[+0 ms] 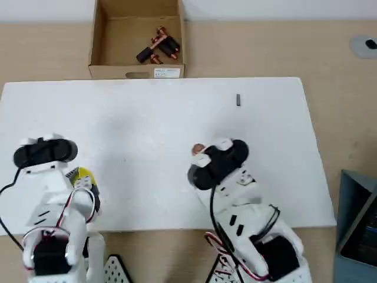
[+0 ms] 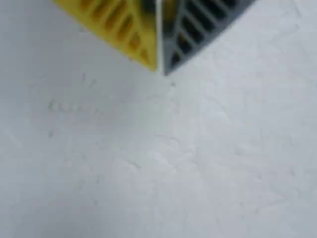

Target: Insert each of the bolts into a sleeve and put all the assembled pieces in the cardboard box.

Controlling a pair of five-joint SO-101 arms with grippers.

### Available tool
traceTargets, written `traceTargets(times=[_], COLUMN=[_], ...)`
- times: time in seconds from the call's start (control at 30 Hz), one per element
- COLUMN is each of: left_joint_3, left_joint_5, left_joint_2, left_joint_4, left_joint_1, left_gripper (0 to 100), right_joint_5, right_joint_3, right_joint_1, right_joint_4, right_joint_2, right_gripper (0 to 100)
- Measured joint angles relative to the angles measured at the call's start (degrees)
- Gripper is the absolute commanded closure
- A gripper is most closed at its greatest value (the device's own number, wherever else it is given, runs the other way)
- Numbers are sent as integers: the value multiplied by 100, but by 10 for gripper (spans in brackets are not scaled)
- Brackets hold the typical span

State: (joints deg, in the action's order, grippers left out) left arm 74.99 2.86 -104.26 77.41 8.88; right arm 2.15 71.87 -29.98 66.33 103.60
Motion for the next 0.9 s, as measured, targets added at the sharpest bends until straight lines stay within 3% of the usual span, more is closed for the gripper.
traceTargets(times=[0.27, 0.6, 0.9], left_joint_3=[905, 1556, 1600], left_joint_5=[35, 35, 35], left_joint_2=[9, 9, 9], left_joint_4=[-132, -176, -343], left_joint_1=[44, 44, 44], left_gripper=[998, 995, 995], right_joint_5=[246, 316, -352], right_joint_3=[-1099, -2708, -4237], right_joint_1=[53, 53, 299], right_joint_4=[264, -932, -2321], right_joint_2=[-334, -3455, -6338], right_gripper=[989, 989, 989])
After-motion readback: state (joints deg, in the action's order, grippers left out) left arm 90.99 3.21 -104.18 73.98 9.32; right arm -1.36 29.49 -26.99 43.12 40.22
